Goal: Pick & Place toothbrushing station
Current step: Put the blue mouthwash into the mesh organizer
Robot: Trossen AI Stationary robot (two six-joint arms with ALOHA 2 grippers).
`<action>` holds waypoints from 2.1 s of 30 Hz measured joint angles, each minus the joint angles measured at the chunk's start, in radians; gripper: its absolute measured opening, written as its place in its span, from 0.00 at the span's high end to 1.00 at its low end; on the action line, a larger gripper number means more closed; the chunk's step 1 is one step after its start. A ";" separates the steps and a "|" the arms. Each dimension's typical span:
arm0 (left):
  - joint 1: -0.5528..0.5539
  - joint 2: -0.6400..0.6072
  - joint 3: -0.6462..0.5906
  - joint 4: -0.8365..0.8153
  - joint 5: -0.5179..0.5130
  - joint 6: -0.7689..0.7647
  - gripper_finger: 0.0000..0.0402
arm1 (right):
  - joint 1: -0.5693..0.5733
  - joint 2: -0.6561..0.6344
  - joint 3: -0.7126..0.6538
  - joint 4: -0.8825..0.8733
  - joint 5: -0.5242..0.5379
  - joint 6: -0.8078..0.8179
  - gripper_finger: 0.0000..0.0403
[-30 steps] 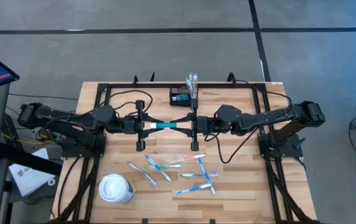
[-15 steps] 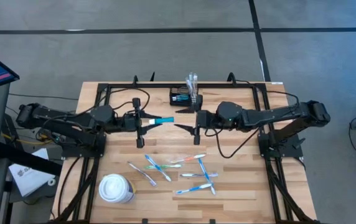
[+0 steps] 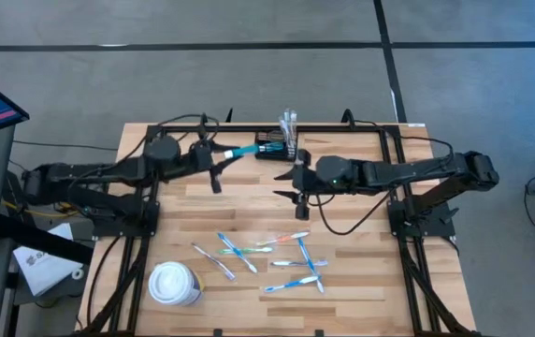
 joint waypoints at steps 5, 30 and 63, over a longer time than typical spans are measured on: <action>0.144 0.092 0.082 -0.117 0.079 -0.075 0.80 | 0.000 0.000 0.000 -0.096 0.000 0.033 0.66; 0.416 0.800 0.885 -0.850 0.357 -0.005 0.80 | -0.163 0.000 -0.001 -0.564 -0.002 0.015 0.72; 0.422 0.997 1.069 -0.994 0.366 0.130 0.80 | -0.340 0.001 -0.001 -0.607 -0.087 -0.109 0.72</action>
